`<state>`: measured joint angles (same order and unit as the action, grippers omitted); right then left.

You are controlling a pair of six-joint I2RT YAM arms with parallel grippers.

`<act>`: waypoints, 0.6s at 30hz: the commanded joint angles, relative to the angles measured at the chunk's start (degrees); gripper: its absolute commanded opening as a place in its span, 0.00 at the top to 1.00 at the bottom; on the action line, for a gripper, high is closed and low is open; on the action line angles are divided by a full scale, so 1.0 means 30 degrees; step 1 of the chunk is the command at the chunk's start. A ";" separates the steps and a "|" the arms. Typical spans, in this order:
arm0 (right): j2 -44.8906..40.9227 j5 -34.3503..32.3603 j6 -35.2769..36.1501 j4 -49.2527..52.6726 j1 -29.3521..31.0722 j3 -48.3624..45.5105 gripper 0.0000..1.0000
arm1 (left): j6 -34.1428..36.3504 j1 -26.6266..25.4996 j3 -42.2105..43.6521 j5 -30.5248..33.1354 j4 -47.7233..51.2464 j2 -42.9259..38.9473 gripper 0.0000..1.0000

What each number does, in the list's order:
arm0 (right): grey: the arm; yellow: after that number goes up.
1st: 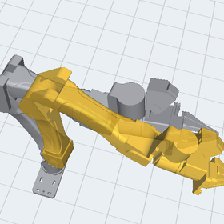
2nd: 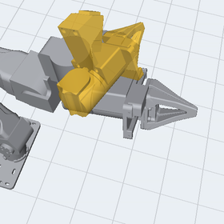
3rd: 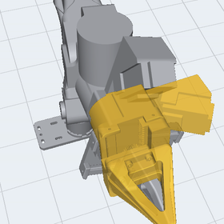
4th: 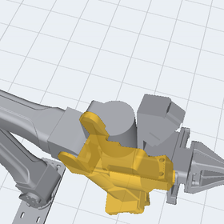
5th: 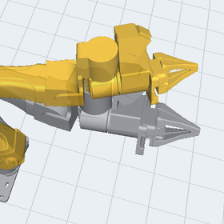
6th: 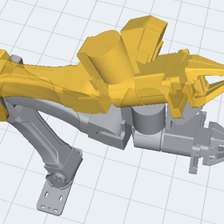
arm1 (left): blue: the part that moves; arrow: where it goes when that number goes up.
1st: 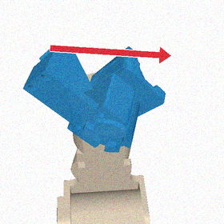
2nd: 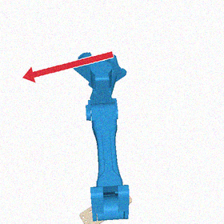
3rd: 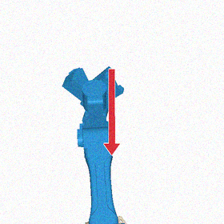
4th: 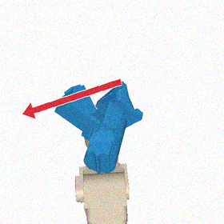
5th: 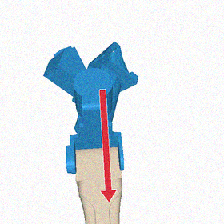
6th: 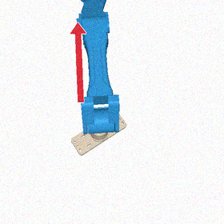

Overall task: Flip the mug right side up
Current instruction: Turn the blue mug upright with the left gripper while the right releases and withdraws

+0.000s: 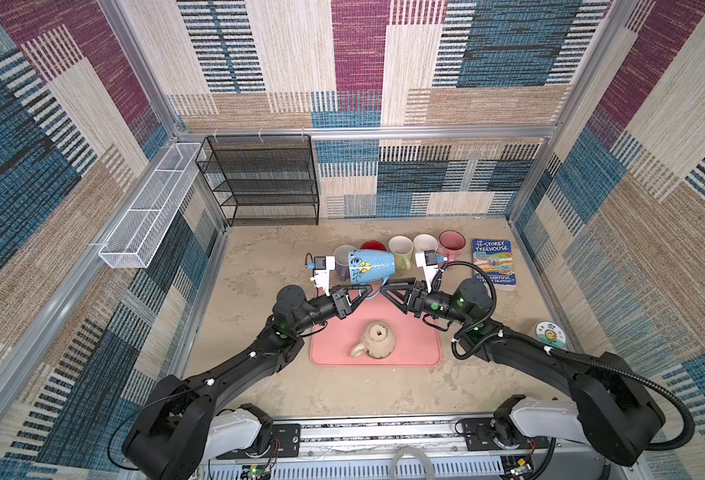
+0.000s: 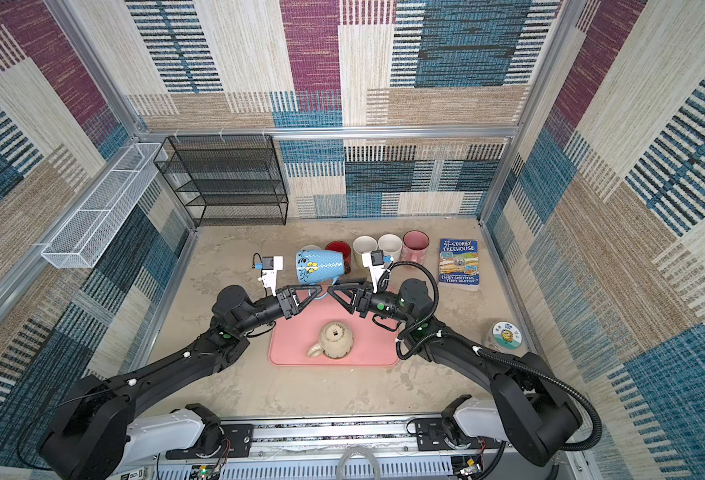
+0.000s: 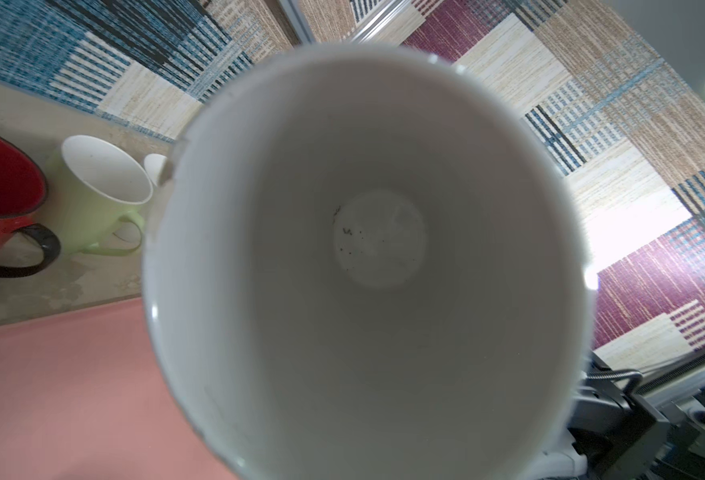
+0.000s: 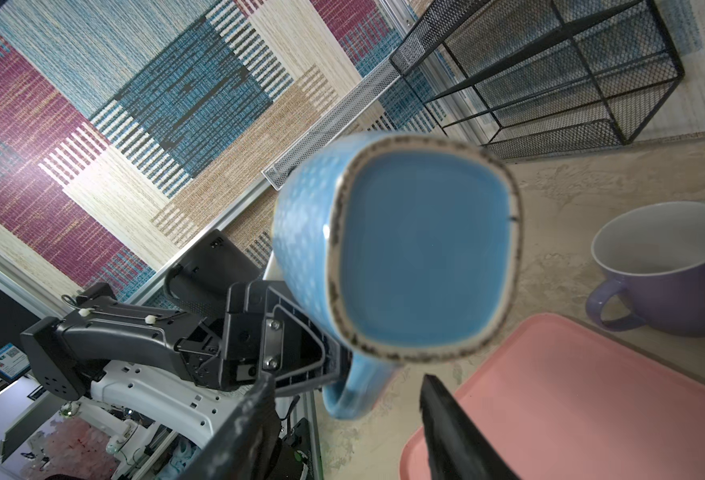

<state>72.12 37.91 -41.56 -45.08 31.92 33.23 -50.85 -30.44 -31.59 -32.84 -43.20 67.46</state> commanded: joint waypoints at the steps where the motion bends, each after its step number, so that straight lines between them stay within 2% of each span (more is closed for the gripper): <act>1: -0.0776 -0.0210 0.1166 0.1520 -0.0116 -0.0361 0.34 | 0.2015 0.0096 -0.0395 0.1579 0.3512 -0.1752 1.00; 4: -0.2068 -0.0979 0.1925 0.2974 -0.0218 -0.1074 0.30 | 0.3942 0.0126 -0.1543 0.3001 0.8691 -0.3707 1.00; 8: -0.3057 -0.1759 0.3157 0.5587 -0.0211 -0.0954 0.29 | 0.5472 0.0186 -0.3115 0.4958 1.3994 -0.5099 1.00; 14: -0.3966 -0.3974 0.5478 1.0710 -0.0218 0.0272 0.28 | 0.7915 0.0276 -0.6279 0.8671 2.1654 -0.5027 1.00; 18: -0.4363 -0.4578 0.6342 1.2342 -0.0209 0.0346 0.28 | 0.9482 0.0497 -0.8742 1.1474 2.6822 -0.3932 1.00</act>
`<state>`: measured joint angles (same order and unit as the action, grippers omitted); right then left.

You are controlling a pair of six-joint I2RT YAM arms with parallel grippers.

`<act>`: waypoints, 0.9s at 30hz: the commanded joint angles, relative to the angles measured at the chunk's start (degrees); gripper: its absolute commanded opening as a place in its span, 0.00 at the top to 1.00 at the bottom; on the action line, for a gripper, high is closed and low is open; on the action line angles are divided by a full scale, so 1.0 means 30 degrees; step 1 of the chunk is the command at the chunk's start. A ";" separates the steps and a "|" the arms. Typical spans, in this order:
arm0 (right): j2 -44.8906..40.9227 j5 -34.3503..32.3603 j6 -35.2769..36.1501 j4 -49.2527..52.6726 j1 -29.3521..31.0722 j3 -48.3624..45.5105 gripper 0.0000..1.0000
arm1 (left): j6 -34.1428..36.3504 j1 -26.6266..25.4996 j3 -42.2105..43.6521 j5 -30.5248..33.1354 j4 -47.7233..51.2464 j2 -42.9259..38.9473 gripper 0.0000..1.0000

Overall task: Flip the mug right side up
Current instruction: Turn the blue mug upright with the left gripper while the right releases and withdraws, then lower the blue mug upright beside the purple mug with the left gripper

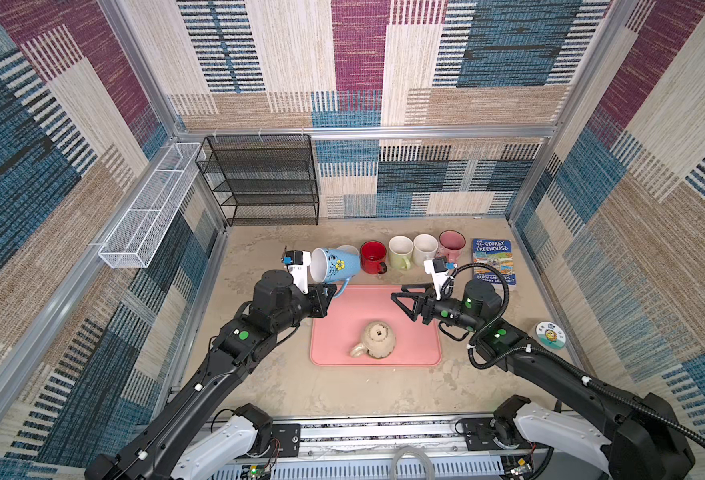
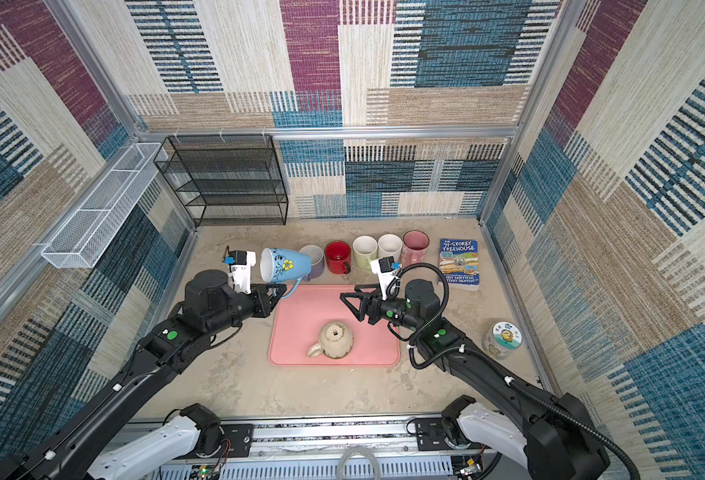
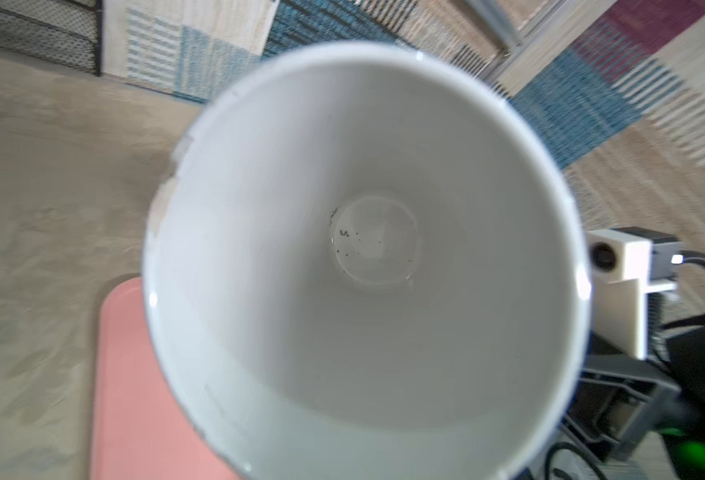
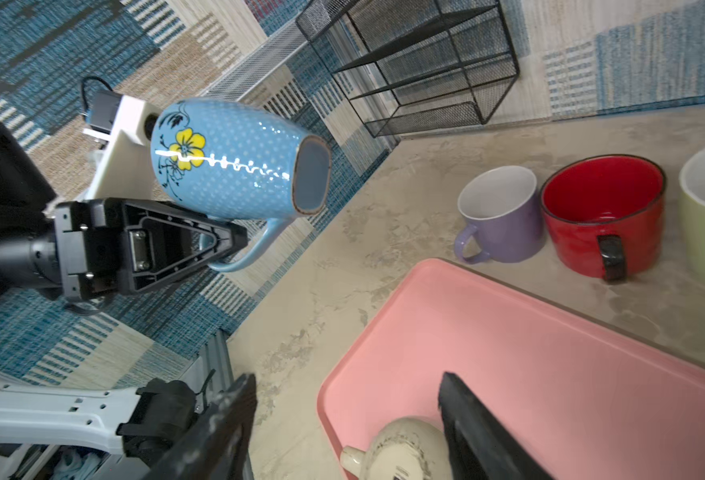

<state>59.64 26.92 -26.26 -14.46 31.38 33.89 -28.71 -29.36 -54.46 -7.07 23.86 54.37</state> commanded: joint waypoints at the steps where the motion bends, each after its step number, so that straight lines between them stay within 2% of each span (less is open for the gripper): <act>1: -0.0279 -0.1031 0.1419 0.2520 -0.0029 0.0096 0.27 | 0.2333 0.0275 -0.1609 0.3396 0.5380 0.0739 1.00; 10: -0.1164 -0.1894 0.2250 0.4009 -0.0014 -0.0628 0.26 | 0.4179 0.0674 -0.4296 0.6580 0.9567 0.3517 1.00; 19: -0.1726 -0.2771 0.1902 0.3104 -0.0014 -0.1974 0.25 | 0.5427 0.1199 -0.6524 0.8208 0.9979 0.6659 1.00; 27: -0.1715 -0.3265 0.1632 0.2064 -0.0028 -0.2636 0.24 | 0.6483 0.1439 -0.9413 0.8750 0.9979 1.0861 1.00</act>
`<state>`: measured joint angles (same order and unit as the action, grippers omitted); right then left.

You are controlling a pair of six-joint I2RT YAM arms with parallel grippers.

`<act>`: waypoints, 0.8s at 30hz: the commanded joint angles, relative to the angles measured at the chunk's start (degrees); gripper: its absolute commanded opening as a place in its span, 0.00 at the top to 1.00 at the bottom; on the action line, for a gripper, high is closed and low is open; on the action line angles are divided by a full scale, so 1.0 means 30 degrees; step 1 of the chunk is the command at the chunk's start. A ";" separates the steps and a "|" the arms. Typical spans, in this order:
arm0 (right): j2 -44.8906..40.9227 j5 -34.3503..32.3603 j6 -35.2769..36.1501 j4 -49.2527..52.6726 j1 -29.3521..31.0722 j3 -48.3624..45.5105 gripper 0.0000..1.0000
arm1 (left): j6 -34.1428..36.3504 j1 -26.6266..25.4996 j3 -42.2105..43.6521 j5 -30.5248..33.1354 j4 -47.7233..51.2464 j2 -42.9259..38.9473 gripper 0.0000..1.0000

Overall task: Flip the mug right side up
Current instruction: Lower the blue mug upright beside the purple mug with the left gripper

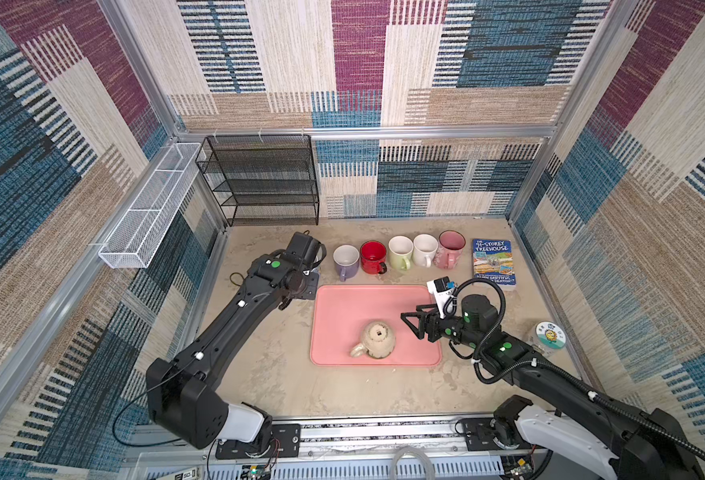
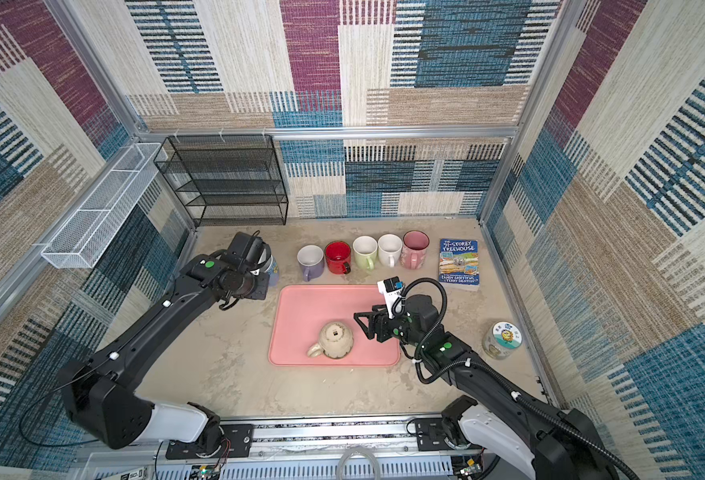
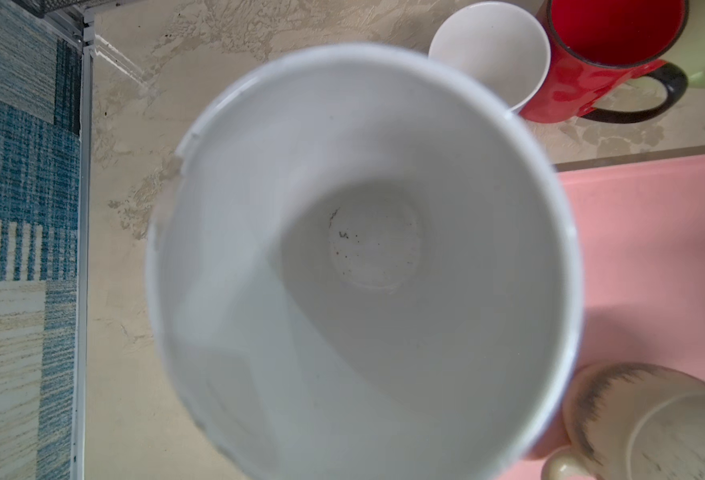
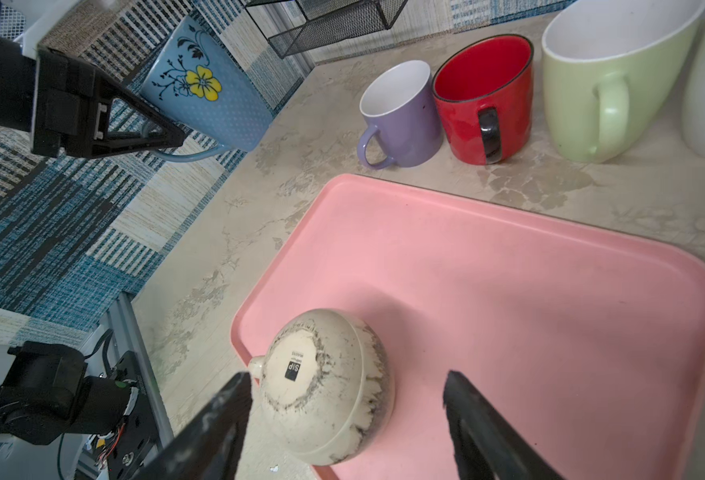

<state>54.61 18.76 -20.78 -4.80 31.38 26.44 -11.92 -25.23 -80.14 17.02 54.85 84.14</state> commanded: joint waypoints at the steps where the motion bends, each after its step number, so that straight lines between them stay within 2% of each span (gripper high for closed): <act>1: 0.0012 -0.0570 -0.0194 -0.1222 -0.0029 -0.0204 0.24 | 0.0967 0.0115 -0.1184 0.0700 -0.0342 0.1388 1.00; 16: -0.0339 -0.1248 -0.0225 -0.1447 -0.0029 -0.0726 0.23 | 0.0533 0.1406 -0.4971 -0.1310 -0.1188 0.7556 1.00; 24: -0.0468 -0.1338 -0.0195 -0.1383 -0.0020 -0.0759 0.23 | 0.0263 0.1466 -0.6446 -0.1154 -0.1201 0.9924 1.00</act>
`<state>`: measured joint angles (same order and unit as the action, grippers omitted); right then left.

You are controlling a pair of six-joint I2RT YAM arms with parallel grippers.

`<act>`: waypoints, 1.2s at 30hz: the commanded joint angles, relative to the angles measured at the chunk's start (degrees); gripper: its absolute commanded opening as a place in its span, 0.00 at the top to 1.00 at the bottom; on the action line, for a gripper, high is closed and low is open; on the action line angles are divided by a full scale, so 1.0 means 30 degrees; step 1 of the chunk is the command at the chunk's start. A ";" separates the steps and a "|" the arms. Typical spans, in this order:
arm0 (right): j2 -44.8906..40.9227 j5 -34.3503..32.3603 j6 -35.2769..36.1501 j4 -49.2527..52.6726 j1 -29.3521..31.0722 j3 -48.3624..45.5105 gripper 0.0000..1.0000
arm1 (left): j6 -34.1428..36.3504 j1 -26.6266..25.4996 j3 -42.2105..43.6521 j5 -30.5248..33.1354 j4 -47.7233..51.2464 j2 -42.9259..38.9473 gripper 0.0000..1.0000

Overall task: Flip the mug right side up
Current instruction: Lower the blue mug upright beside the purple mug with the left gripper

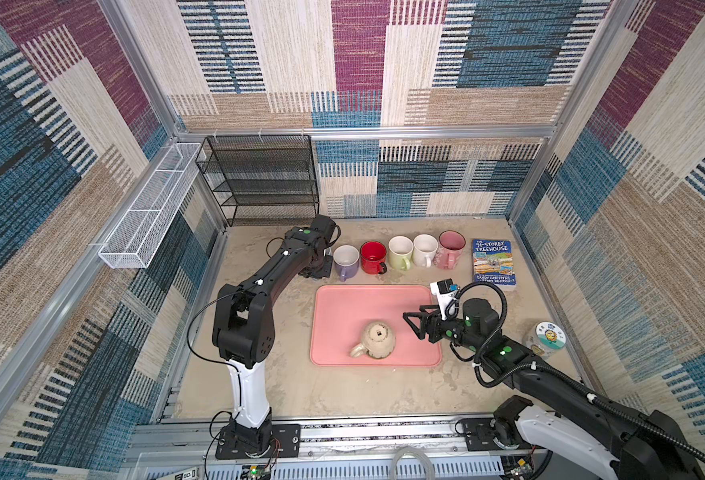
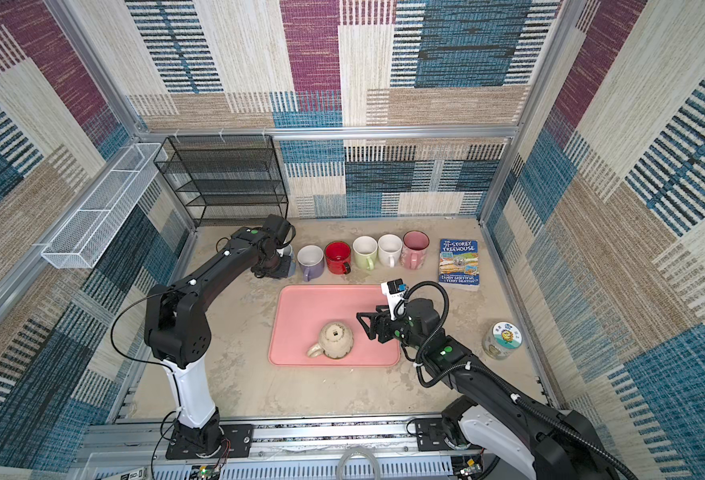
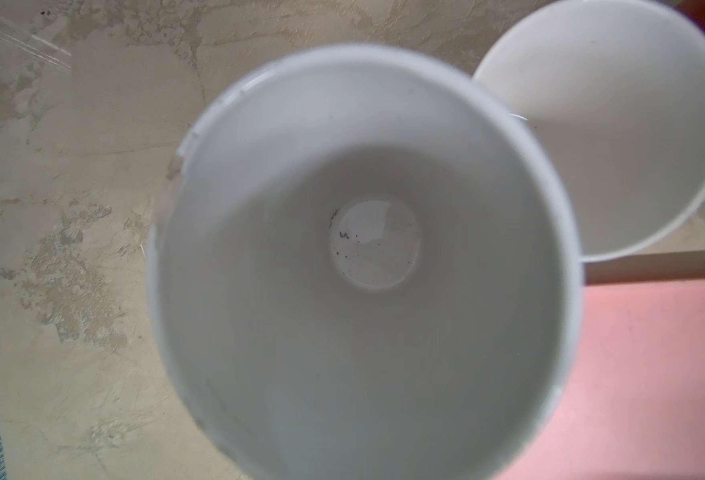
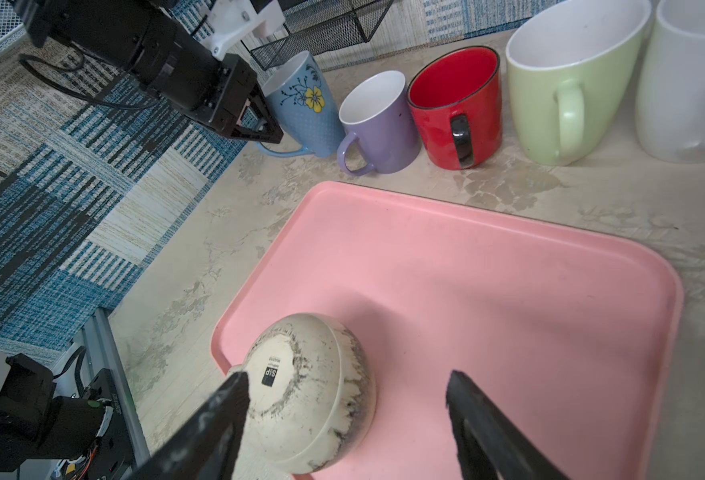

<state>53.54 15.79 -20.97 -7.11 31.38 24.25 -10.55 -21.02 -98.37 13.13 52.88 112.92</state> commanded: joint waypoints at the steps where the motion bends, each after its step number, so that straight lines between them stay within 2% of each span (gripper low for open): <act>1: -0.0135 -0.0352 -0.0136 -0.0615 -0.0028 -0.0044 0.23 | -0.0288 0.0091 -0.0424 0.0157 -0.0546 0.0533 1.00; 16: -0.0179 -0.0546 -0.0056 -0.0477 -0.0031 -0.0066 0.22 | -0.0425 0.0281 -0.1792 -0.0004 -0.0590 0.2418 1.00; 28: -0.0159 -0.0557 -0.0034 -0.0386 -0.0022 -0.0027 0.22 | -0.0863 0.0297 -0.0992 0.0007 -0.0756 0.2413 1.00; 36: -0.0495 -0.0517 0.0018 -0.0223 -0.0030 0.0024 0.22 | -0.1401 0.0300 -0.0081 -0.0329 -0.0894 0.1919 0.75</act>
<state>52.45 14.41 -20.95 -7.18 31.38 24.18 -12.93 -20.16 -99.57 13.04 49.93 119.44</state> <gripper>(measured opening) 0.780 0.230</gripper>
